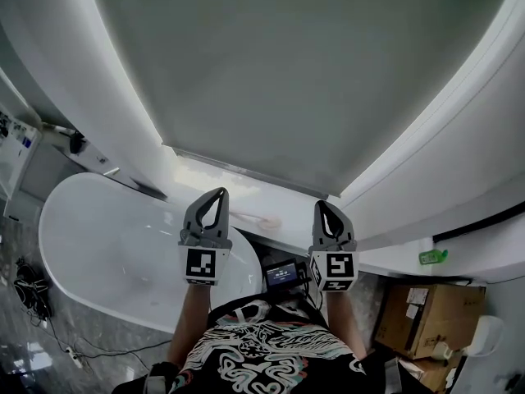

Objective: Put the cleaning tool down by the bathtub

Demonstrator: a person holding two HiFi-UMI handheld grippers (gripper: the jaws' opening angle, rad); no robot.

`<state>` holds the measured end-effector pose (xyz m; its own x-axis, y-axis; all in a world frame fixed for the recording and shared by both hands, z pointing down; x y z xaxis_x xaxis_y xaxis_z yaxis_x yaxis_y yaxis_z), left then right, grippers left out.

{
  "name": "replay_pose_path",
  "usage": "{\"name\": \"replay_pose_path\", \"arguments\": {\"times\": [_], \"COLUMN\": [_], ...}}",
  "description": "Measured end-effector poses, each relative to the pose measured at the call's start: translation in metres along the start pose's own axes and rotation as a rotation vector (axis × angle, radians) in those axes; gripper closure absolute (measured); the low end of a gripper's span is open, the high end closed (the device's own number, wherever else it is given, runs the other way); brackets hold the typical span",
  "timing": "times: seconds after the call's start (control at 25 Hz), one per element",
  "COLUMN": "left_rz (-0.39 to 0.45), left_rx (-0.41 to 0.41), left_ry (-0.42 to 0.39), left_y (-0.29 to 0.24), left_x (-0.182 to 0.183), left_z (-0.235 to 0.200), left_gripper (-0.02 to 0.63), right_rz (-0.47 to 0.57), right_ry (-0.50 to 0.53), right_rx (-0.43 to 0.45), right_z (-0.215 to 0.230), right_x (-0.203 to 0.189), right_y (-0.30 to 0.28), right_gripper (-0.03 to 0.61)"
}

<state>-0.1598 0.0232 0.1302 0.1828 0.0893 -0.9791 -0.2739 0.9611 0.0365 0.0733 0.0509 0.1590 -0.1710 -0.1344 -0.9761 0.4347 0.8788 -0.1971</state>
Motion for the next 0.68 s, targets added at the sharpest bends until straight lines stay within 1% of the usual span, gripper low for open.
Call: {"name": "replay_pose_path", "arguments": {"times": [0.32,0.44,0.48,0.6,0.68], "left_rz": [0.001,-0.001,0.007,0.058,0.07], "left_rx": [-0.024,-0.032,-0.041,-0.061,-0.061], "left_ry": [0.025,0.02,0.032,0.119,0.141], "left_y": [0.004,0.004,0.004,0.007,0.013], "left_x": [0.0,0.001,0.002,0.002,-0.004], "left_z": [0.009,0.01,0.011,0.013,0.011], "left_gripper": [0.597,0.597,0.597,0.597,0.597], "right_rz": [0.006,0.01,0.011,0.013,0.012], "right_ry": [-0.006,-0.009,-0.009,-0.011,-0.014], "right_rx": [-0.004,0.0,0.0,-0.001,-0.003], "right_z": [0.002,0.002,0.002,0.002,0.002], "right_x": [-0.005,-0.004,-0.004,-0.005,-0.008], "right_y": [0.009,0.009,0.009,0.01,0.013], "right_gripper": [0.551,0.551,0.551,0.551,0.551]}}
Point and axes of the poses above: the fingertips, and each gripper's own axes: y backward along the fingers, z to its right, x out of its top, the point moved 4 cm from there along y, backward along the fingers, and after that the axes turned 12 degrees about x, right-handed, at the moved point
